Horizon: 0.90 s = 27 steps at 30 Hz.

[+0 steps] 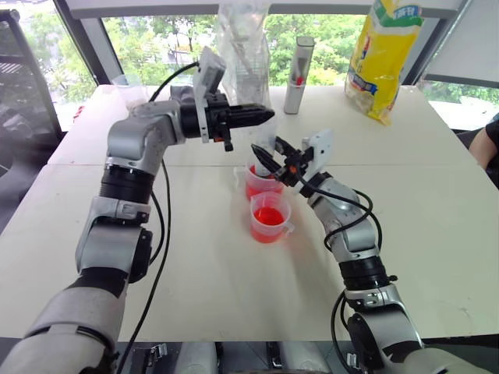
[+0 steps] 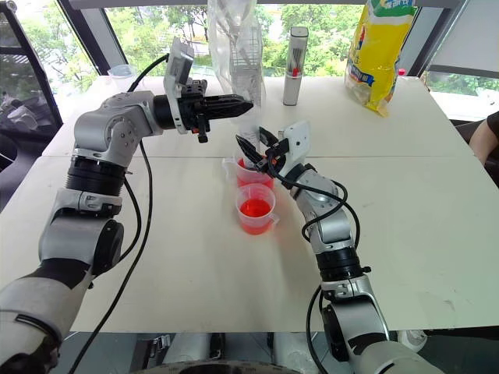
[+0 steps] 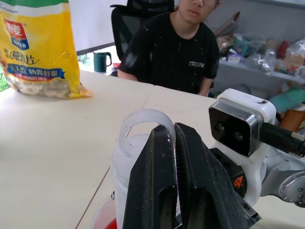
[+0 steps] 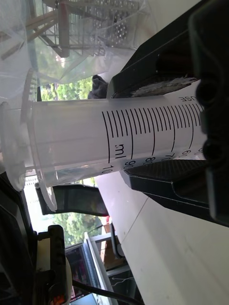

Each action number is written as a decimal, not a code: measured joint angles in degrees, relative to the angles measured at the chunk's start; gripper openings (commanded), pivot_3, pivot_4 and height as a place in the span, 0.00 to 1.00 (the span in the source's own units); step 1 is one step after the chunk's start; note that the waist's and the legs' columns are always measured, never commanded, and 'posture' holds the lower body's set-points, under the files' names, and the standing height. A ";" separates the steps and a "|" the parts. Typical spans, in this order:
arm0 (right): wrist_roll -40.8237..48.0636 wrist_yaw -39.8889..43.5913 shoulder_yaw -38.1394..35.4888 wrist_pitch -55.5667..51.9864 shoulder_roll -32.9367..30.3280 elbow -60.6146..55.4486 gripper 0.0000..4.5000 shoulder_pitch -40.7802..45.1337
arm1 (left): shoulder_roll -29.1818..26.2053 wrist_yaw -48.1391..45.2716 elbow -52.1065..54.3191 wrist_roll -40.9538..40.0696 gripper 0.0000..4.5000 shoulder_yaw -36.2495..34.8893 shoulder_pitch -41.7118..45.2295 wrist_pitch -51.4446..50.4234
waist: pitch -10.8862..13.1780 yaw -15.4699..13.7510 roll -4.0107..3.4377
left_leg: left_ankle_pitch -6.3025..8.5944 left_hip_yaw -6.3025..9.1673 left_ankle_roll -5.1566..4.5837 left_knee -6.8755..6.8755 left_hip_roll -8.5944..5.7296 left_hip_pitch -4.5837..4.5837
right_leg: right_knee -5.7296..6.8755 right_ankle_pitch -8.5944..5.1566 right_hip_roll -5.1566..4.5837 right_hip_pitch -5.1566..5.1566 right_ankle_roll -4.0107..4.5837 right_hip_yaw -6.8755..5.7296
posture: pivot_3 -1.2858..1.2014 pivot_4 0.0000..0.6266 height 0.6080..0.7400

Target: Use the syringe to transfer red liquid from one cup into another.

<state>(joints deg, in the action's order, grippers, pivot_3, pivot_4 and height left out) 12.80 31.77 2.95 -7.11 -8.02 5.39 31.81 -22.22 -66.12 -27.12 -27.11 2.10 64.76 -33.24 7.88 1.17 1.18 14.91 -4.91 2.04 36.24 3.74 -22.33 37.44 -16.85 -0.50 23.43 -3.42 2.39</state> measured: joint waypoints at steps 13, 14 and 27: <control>0.90 -0.06 -0.10 -0.91 0.16 -0.63 0.32 -0.91 | 0.00 -0.27 -0.03 0.37 0.02 0.00 0.70 0.38 | 0.00 0.01 0.00 | 0.00 0.00 0.00 0.00 0.00 0.01 | 0.00 0.00 0.00 0.00 0.00 0.00 | 0.52 0.24 1.00; 0.90 -0.06 -0.10 -0.96 0.16 -0.63 0.32 -0.93 | 0.00 -0.27 -0.03 0.38 0.02 0.00 0.70 0.43 | 0.00 0.02 0.00 | 0.00 0.00 0.00 0.00 0.00 0.01 | 0.00 0.00 0.00 0.00 0.00 0.00 | 0.52 0.24 1.00; 0.91 0.06 -0.06 -1.22 0.14 -0.63 0.32 -0.98 | -0.02 -0.20 -0.04 0.39 0.02 -0.20 0.74 1.06 | 0.00 0.02 0.00 | 0.00 0.00 0.00 0.00 0.00 0.01 | 0.00 0.00 0.00 0.00 0.00 0.00 | 0.52 0.24 1.00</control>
<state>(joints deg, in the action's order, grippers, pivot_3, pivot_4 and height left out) 13.72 31.83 2.89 -8.34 -7.88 4.76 30.82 -22.25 -66.32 -27.16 -26.72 1.90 65.50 -32.19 7.89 1.19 1.18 14.91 -4.91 2.04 36.23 3.74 -22.32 37.44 -16.85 -0.49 23.43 -3.42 2.39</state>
